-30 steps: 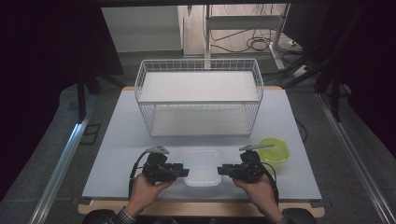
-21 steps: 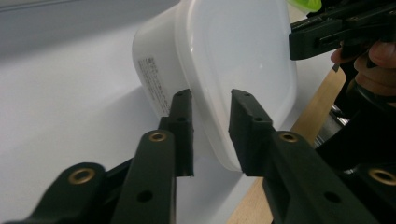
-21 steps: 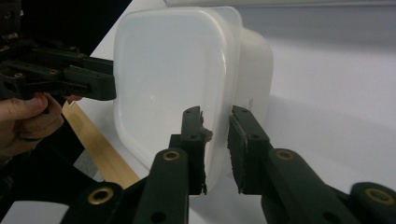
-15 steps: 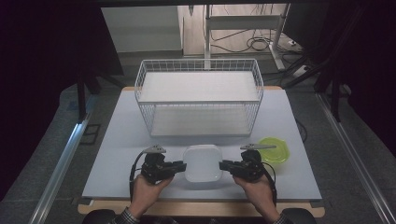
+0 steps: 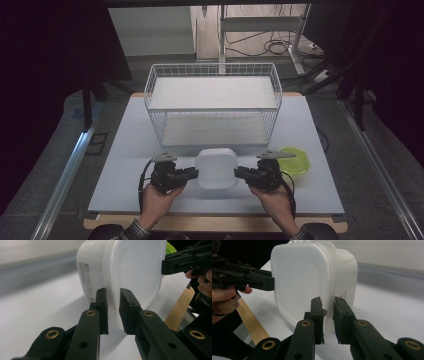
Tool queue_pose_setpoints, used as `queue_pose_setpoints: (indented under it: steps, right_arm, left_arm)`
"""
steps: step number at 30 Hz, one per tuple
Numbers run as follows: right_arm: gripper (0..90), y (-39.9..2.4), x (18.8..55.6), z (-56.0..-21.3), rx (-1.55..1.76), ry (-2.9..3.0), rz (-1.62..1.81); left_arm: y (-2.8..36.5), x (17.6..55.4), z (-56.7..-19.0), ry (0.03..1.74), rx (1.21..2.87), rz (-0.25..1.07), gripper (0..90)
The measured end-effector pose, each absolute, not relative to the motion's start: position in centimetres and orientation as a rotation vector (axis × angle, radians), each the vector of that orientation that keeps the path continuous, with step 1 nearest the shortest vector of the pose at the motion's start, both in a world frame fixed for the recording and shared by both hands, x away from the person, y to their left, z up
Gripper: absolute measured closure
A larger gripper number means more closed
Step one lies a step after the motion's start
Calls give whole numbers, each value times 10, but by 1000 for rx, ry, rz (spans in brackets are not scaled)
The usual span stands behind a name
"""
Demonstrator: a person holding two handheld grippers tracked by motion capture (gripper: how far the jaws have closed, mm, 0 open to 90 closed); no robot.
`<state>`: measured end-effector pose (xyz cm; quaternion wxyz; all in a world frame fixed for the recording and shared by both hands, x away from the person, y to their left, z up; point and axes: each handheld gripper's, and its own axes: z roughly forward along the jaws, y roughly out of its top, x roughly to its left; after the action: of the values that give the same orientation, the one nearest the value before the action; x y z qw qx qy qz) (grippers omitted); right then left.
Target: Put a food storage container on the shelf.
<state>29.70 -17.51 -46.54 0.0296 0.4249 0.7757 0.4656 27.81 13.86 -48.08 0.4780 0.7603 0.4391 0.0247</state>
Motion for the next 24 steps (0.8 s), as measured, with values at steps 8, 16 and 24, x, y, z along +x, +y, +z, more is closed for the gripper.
queue_pose_setpoints:
  steps: [8, 16, 24]
  right_arm:
    - [785, -171, 302, -453, 1278, 2368, 1471]
    - [785, -167, 310, -436, 1230, 2345, 1496]
    - [785, -166, 319, -422, 1202, 2333, 1512]
  left_arm:
    - [144, 282, -464, 1056, 1835, 112, 780]
    - [147, 288, -448, 1041, 1823, 152, 781]
    - [148, 295, -433, 1031, 1811, 173, 782]
